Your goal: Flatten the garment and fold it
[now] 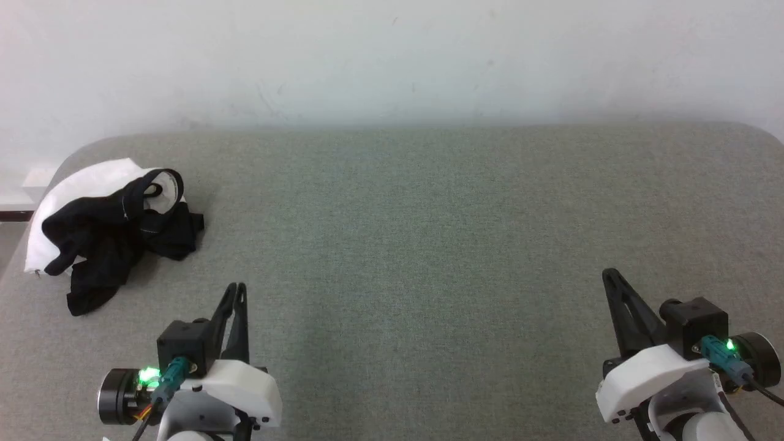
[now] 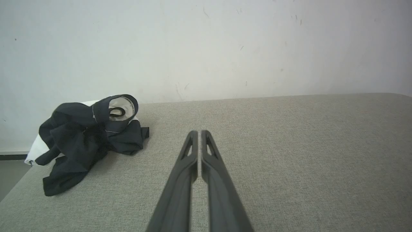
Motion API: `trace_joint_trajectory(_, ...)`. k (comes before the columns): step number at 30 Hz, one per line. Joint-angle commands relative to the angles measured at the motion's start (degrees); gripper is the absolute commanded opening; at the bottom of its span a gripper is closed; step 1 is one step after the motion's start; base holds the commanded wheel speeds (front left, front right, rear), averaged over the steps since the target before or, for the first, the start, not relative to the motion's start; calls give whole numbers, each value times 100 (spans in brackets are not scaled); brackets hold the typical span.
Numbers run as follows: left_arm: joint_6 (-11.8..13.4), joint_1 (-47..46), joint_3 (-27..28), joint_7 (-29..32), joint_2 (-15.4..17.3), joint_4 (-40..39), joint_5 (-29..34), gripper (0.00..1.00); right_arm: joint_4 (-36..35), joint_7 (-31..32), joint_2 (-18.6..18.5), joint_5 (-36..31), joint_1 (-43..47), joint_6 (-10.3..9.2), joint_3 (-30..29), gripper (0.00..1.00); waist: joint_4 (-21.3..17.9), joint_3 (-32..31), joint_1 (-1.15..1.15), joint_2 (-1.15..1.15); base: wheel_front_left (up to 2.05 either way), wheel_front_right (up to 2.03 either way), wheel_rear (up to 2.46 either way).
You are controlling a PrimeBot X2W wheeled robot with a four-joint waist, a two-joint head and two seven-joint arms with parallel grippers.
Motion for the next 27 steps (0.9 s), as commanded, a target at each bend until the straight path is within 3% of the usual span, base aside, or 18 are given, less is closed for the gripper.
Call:
trace_joint_trajectory(1, 1, 1, -2, -1, 1, 0, 0, 100, 8, -1, -3, 2, 1, 0, -1, 100, 0, 0, 0, 0, 0, 0, 0)
trace_joint_trajectory(27, 67, 66, -89, -297, -5, -52, -128, 100, 79, -297, 2, 191, 26, -3, -379, 100, 70, 49, 0, 0, 0, 0, 0)
